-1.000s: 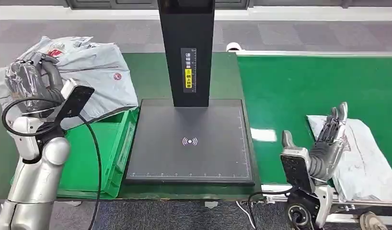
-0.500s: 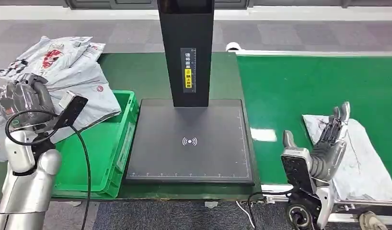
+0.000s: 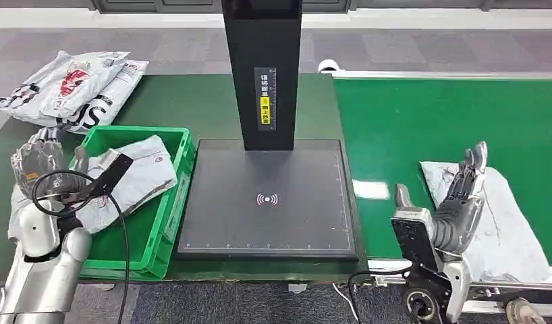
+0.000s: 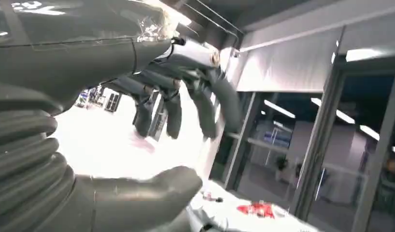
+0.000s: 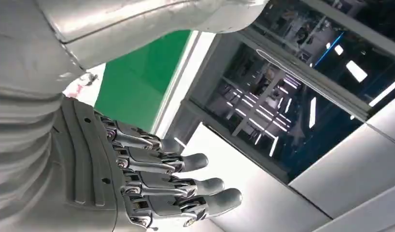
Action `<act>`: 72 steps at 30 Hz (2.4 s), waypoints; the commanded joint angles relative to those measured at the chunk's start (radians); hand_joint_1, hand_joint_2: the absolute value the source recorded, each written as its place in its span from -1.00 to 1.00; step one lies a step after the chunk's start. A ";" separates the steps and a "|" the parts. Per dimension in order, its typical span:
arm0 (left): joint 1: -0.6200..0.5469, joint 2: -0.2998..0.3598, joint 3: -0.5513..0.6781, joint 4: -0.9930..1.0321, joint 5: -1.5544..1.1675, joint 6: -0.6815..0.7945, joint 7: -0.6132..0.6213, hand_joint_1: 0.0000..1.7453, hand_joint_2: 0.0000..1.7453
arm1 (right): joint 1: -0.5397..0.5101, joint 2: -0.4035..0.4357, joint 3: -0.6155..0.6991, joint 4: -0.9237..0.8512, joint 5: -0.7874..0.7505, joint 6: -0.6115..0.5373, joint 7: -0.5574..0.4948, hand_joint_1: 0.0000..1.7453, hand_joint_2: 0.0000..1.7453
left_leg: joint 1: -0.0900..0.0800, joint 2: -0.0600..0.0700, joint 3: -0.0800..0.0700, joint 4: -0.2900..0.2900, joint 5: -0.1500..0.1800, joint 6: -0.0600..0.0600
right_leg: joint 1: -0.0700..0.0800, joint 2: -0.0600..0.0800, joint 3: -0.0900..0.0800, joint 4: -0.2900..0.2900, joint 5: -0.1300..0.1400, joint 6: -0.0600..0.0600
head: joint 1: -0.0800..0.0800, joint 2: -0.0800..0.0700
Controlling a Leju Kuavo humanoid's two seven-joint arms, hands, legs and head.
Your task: Moved the parcel from conveyor to table for the left to box.
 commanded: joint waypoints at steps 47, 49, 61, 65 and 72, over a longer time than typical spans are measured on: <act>-0.004 -0.362 -0.484 -0.008 1.086 -0.250 -0.378 -1.00 1.00 | -0.081 0.055 -0.351 0.464 0.327 -0.054 0.238 -1.00 1.00 | -0.001 -0.002 0.002 -0.001 -0.001 0.002 | 0.000 -0.004 0.003 -0.003 0.000 0.001 | 0.000 0.000; -0.004 -0.371 -0.489 0.021 1.092 -0.250 -0.380 -1.00 1.00 | -0.103 0.054 -0.374 0.526 0.344 -0.049 0.257 -1.00 1.00 | -0.001 -0.004 0.003 -0.002 0.000 0.002 | 0.000 -0.006 0.005 -0.004 0.000 0.001 | 0.000 0.000; 0.022 -0.385 -0.437 -0.019 1.061 -0.267 -0.373 -1.00 1.00 | -0.216 0.007 -0.541 0.903 0.427 -0.033 0.329 -1.00 1.00 | 0.000 -0.002 0.005 -0.003 -0.001 0.002 | 0.000 -0.004 0.007 -0.006 0.001 0.000 | 0.000 0.000; 0.035 -0.381 -0.430 -0.039 1.053 -0.266 -0.370 -1.00 1.00 | -0.260 -0.010 -0.557 0.995 0.466 -0.035 0.353 -1.00 1.00 | -0.001 0.000 0.004 -0.002 -0.001 0.002 | 0.000 -0.002 0.005 -0.004 0.001 0.001 | 0.000 0.000; 0.052 -0.375 -0.417 -0.063 1.045 -0.265 -0.366 -1.00 1.00 | -0.316 -0.029 -0.576 1.116 0.483 -0.021 0.365 -1.00 1.00 | -0.001 0.001 0.004 -0.002 -0.001 0.002 | -0.001 -0.001 0.005 -0.004 0.001 0.001 | 0.000 0.000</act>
